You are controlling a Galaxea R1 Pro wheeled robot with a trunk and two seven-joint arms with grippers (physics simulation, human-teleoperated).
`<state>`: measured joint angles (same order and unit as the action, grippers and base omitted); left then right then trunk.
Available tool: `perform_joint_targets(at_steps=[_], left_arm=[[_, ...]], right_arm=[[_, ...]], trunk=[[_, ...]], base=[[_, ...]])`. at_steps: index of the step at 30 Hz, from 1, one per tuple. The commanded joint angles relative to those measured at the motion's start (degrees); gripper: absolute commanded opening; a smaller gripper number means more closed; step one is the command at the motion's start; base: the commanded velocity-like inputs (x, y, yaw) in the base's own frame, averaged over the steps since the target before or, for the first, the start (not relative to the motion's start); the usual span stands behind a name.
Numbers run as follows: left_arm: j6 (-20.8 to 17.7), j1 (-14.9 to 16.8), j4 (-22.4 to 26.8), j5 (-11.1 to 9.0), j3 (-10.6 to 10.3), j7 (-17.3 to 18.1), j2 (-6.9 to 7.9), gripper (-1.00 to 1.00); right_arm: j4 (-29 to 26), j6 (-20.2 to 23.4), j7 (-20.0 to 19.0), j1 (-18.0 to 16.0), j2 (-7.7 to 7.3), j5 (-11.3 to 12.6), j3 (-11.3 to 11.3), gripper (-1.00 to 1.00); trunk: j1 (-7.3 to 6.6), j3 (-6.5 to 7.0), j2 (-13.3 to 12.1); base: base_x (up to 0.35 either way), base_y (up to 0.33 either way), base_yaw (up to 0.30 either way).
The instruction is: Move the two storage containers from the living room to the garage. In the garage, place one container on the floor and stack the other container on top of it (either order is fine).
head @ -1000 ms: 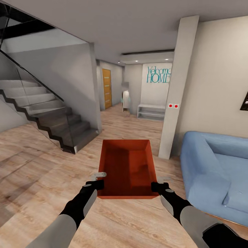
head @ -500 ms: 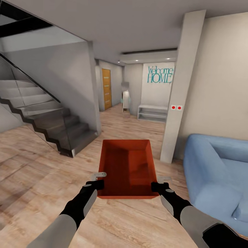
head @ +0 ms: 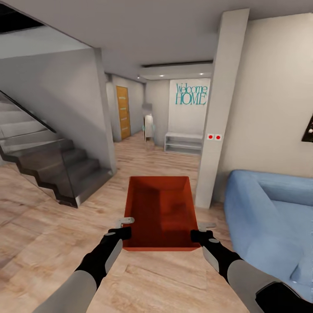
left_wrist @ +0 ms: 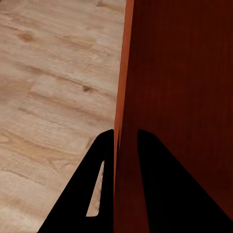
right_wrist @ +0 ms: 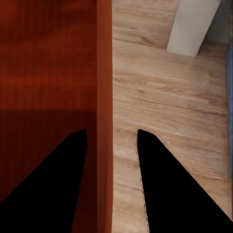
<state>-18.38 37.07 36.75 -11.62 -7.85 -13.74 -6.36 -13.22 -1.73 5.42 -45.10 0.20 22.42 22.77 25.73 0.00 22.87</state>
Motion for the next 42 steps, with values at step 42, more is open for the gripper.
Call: perform_joint_targets(at_steps=[42], left_arm=[[0.45,0.01,0.17,0.98,2.13,-0.92,0.21,-1.00]], right_arm=[[0.03,-0.47,-0.50,-0.01,-0.08,1.31,-0.09,-1.00]], trunk=[[0.05,-0.02,0.04]], base=[[0.322,0.000,-0.013]])
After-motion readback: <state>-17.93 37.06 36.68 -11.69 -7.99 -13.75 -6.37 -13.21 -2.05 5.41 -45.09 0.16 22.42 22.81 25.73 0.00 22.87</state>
